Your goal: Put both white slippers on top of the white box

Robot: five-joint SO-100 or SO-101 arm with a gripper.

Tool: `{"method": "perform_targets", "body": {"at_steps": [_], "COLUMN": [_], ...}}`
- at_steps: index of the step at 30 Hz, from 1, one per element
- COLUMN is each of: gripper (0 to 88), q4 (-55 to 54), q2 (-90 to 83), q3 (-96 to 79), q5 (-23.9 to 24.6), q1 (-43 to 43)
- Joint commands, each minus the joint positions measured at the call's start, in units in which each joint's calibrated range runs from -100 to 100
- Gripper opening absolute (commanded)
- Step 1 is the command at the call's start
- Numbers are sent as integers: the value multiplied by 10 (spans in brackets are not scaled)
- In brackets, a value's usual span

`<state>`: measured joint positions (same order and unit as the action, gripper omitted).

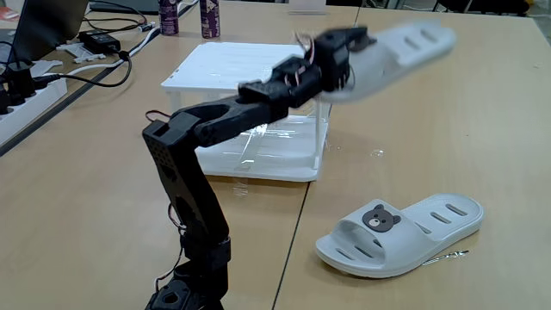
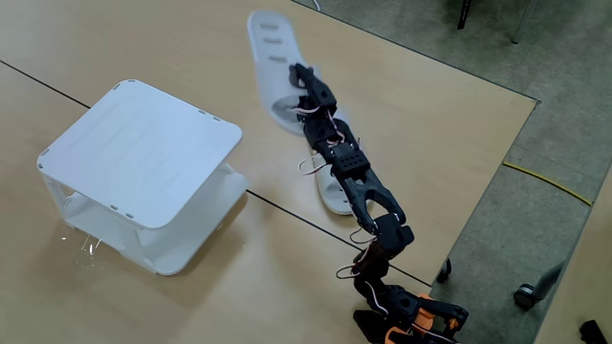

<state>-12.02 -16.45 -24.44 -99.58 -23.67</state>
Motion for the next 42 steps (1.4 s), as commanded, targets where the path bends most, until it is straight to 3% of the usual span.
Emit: {"method": "perform_targets", "body": {"at_steps": [1, 8, 18, 24, 42], "gripper": [8, 8, 8, 8, 8], "q4": [64, 68, 68, 68, 65], "q2": [-77, -76, -70, -69, 204], "q3": [160, 178, 174, 171, 387], "q5": [-4, -4, -4, -4, -4], "q1": [-6, 66, 275, 354, 391]}}
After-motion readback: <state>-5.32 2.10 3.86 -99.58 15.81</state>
